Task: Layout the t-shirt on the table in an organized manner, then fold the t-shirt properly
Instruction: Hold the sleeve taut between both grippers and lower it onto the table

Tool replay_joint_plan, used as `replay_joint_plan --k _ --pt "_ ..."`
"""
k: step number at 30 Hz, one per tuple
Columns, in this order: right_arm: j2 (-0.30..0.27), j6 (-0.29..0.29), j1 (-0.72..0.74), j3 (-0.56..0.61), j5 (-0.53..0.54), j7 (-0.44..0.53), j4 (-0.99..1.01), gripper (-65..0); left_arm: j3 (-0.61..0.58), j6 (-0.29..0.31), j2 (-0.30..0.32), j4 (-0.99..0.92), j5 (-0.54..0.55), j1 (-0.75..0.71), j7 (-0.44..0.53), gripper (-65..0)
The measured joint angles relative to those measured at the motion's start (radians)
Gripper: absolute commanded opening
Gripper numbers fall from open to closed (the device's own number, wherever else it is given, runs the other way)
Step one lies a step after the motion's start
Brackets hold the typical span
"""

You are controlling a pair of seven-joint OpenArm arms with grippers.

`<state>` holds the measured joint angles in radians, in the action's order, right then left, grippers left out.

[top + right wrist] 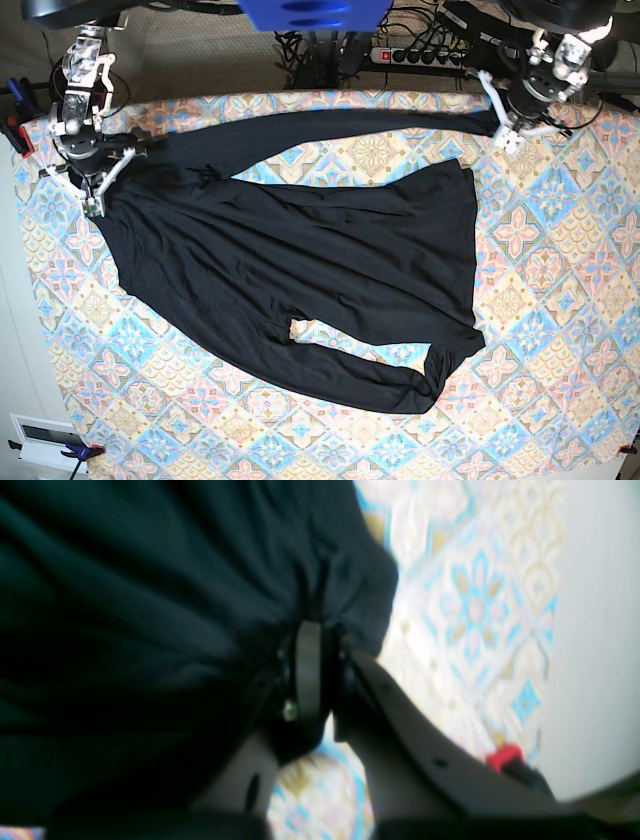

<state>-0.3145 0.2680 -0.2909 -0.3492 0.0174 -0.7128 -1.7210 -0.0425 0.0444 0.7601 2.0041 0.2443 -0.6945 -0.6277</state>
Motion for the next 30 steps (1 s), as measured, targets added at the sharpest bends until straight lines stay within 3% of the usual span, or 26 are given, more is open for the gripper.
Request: replay_joint_plan --k 3,6,10,24,28,30 --pt "0.0 -0.002 -0.008 0.0 0.004 -0.011 -0.008 -54.7 -0.031 -0.004 0.001 -0.018 -0.085 0.005 0.007 -65.0" --pt "0.002 -0.002 -0.045 0.0 0.003 -0.057 -0.005 -51.3 -0.014 -0.014 -0.031 -0.02 -0.094 0.013 0.008 -65.0" --pt "-0.001 -0.003 -0.031 0.0 -0.003 -0.047 -0.003 -51.3 0.013 -0.007 -0.062 -0.02 -0.092 0.031 0.002 -65.0" --pt "0.001 -0.003 -0.036 0.0 -0.003 -0.048 -0.006 -51.3 0.021 -0.016 -0.051 0.002 -0.096 0.033 0.007 -64.3" --pt "0.0 -0.003 -0.036 0.0 -0.003 -0.048 -0.006 -51.3 0.022 -0.018 -0.064 0.002 -0.237 0.037 0.0 -62.4" --pt "0.002 -0.003 -0.036 0.0 -0.003 -0.048 -0.006 -51.3 0.023 -0.017 -0.101 0.002 -0.278 0.058 -0.001 -60.8"
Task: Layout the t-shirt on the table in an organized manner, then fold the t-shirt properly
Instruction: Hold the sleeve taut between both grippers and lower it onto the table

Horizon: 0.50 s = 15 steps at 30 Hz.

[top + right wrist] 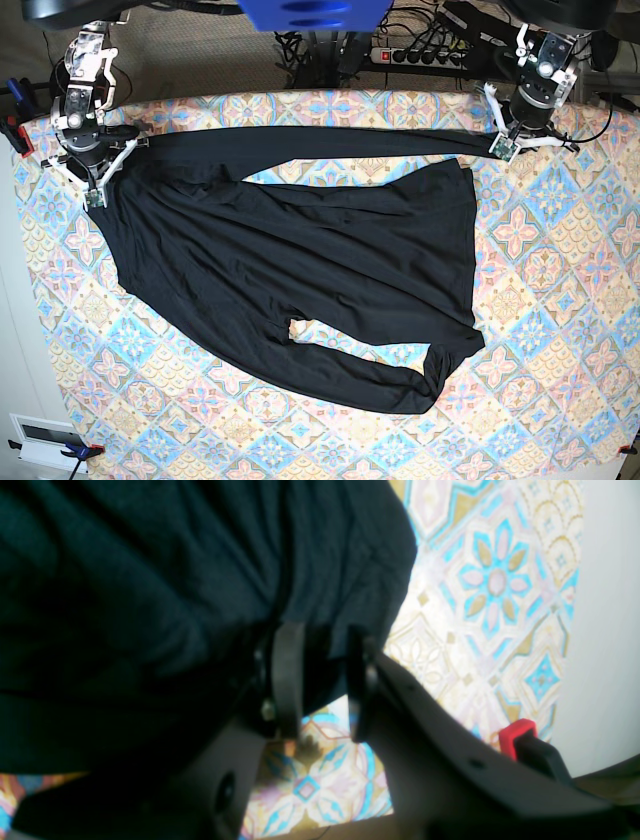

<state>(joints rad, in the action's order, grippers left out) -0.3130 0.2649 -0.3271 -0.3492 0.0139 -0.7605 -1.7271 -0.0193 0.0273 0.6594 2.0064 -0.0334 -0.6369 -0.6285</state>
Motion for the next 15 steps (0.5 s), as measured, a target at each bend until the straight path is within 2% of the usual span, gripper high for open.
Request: replay_joint_plan --k 2,6,9,12,15 --pt "0.0 0.0 0.0 0.0 0.0 0.0 0.0 -51.3 -0.002 0.004 -0.029 0.0 -0.01 0.006 0.003 -59.4" --pt "-0.003 0.0 0.0 0.0 0.0 0.0 0.0 -51.3 -0.002 0.002 -0.031 -0.005 0.012 0.018 -0.077 -57.6" --pt "0.0 0.0 0.0 0.0 0.0 0.0 0.0 -51.3 -0.001 0.003 -0.056 -0.005 0.04 0.04 -0.063 -55.3" --pt "-0.003 0.0 0.0 0.0 0.0 0.0 0.0 -51.3 -0.005 0.003 -0.061 -0.003 0.064 0.037 -0.065 -48.9" --pt "-0.002 0.0 0.0 0.0 0.0 -0.002 0.0 -51.3 -0.005 0.004 -0.062 -0.004 0.1 0.036 -0.174 -38.1"
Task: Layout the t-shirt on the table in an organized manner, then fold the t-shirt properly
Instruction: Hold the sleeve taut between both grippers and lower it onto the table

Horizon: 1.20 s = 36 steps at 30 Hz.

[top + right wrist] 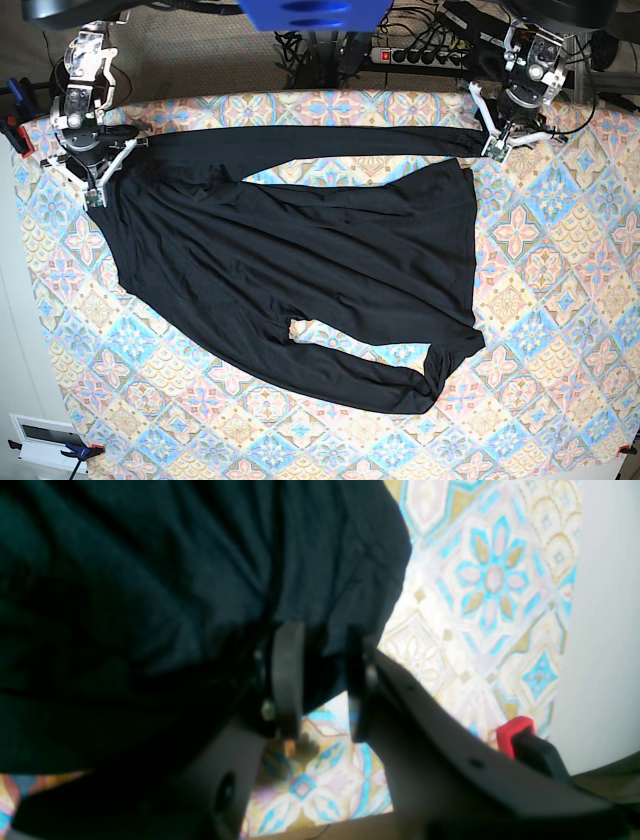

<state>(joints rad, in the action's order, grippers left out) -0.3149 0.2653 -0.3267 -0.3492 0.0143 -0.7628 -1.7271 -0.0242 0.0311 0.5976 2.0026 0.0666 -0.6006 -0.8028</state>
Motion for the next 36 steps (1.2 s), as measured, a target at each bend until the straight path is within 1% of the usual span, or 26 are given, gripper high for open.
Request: replay_joint_plan --k 2,4,9,11,13,15,18,21,24,26,28,30,32,34,36 --pt "0.0 0.0 0.003 0.0 0.0 -0.001 0.0 -51.3 0.003 -0.001 0.0 0.0 0.031 0.003 -0.006 -33.0" --pt "0.0 0.0 0.003 0.0 0.0 0.0 0.0 -51.3 0.004 -0.001 0.0 0.0 0.057 0.009 -0.003 -30.2" --pt "0.002 0.0 0.004 0.0 0.0 -0.001 0.0 -51.3 0.005 -0.002 -0.01 0.0 0.16 0.04 -0.01 -30.0" --pt "0.002 0.0 0.004 0.0 0.0 0.0 0.0 -51.3 0.039 0.003 -0.053 0.0 0.238 0.079 -0.019 -30.0" --pt "0.002 0.0 0.005 0.0 0.0 -0.001 0.0 -51.3 0.103 0.003 -0.109 0.0 0.3 0.114 -0.009 -30.0" --pt "0.002 0.0 0.005 0.0 0.0 -0.001 0.0 -51.3 0.152 -0.007 -0.144 0.0 0.363 0.141 -0.01 -30.0" --pt "0.002 0.0 0.005 0.0 0.0 -0.001 0.0 -51.3 0.159 -0.007 -0.188 -0.004 0.417 0.188 -0.051 -30.0" --pt "0.001 0.0 0.005 0.0 -0.001 -0.001 0.0 -51.3 0.156 -0.006 -0.261 -0.048 0.416 0.266 -0.12 -30.0" --pt "0.002 0.0 0.005 -0.001 0.0 -0.001 0.0 -51.3 0.157 -0.005 -0.287 -0.114 0.423 0.319 -0.171 -30.0" --pt "0.002 0.0 0.006 0.0 0.0 0.003 0.0 -51.3 0.16 -0.009 -0.307 -0.146 0.409 0.335 -0.177 -30.3" --pt "0.002 0.0 0.005 0.0 0.0 0.002 0.0 -51.3 0.16 -0.008 -0.311 -0.155 0.413 0.334 -0.192 -32.6" --pt "0.001 0.0 0.005 -0.001 0.0 0.002 0.0 -51.3 0.16 -0.008 -0.315 -0.155 0.417 0.332 -0.189 -37.5" --pt "0.002 0.0 0.005 -0.001 0.0 0.002 0.0 -51.3 0.16 -0.008 -0.315 -0.155 0.42 0.332 -0.189 -44.5" --pt "0.002 0.0 0.006 0.0 0.0 0.003 0.0 -51.3 0.16 -0.008 -0.315 -0.155 0.418 0.333 -0.187 -53.0" --pt "0.002 0.0 0.005 0.0 0.0 0.003 0.0 -51.3 0.16 -0.007 -0.315 -0.155 0.416 0.332 -0.186 -58.7"
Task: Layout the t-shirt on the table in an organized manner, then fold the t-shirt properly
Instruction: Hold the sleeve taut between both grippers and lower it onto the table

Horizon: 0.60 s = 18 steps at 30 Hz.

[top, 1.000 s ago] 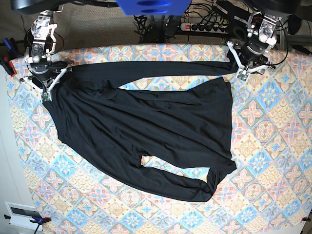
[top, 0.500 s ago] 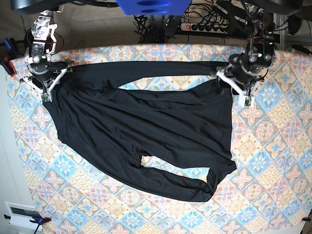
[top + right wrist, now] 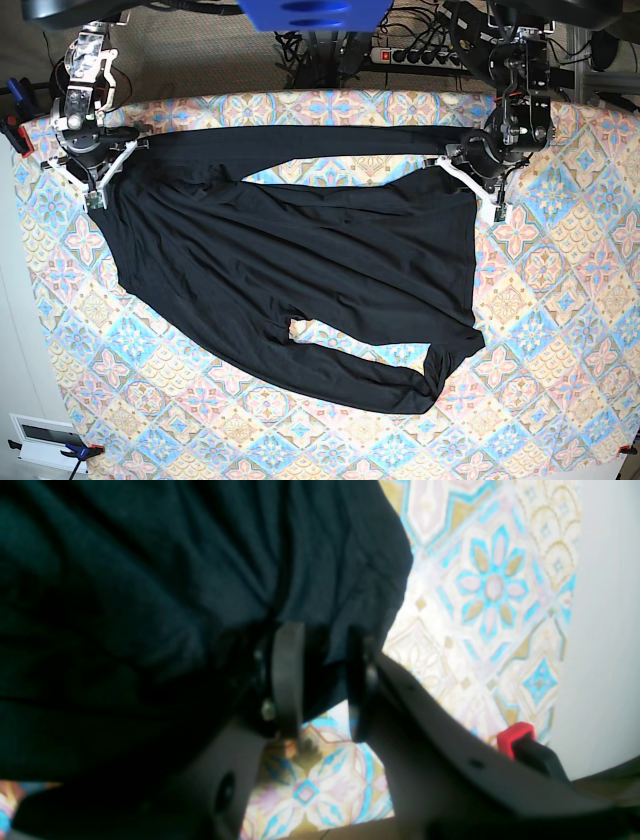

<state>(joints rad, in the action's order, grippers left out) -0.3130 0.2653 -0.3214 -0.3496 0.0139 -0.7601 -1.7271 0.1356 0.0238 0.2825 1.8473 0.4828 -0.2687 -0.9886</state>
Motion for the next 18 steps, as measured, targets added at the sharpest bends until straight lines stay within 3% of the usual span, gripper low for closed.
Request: replay_joint_plan --k 4,8,12,18 --pt "0.003 0.0 0.0 0.0 0.0 0.0 0.0 -51.3 0.0 0.003 0.0 0.002 0.006 0.0 0.0 -65.0" --pt "0.029 0.003 -0.002 0.0 0.0 0.0 0.0 -51.3 0.021 0.003 0.0 0.002 0.009 0.0 -0.001 -63.4" --pt "0.026 0.0 -0.002 0.0 0.0 0.0 0.0 -51.3 0.143 -0.003 -0.031 0.002 0.002 0.006 0.004 -59.1" --pt "0.027 0.0 -0.002 0.0 0.0 0.0 0.0 -51.3 0.167 -0.004 -0.051 -0.007 0.011 0.007 0.003 -48.1"
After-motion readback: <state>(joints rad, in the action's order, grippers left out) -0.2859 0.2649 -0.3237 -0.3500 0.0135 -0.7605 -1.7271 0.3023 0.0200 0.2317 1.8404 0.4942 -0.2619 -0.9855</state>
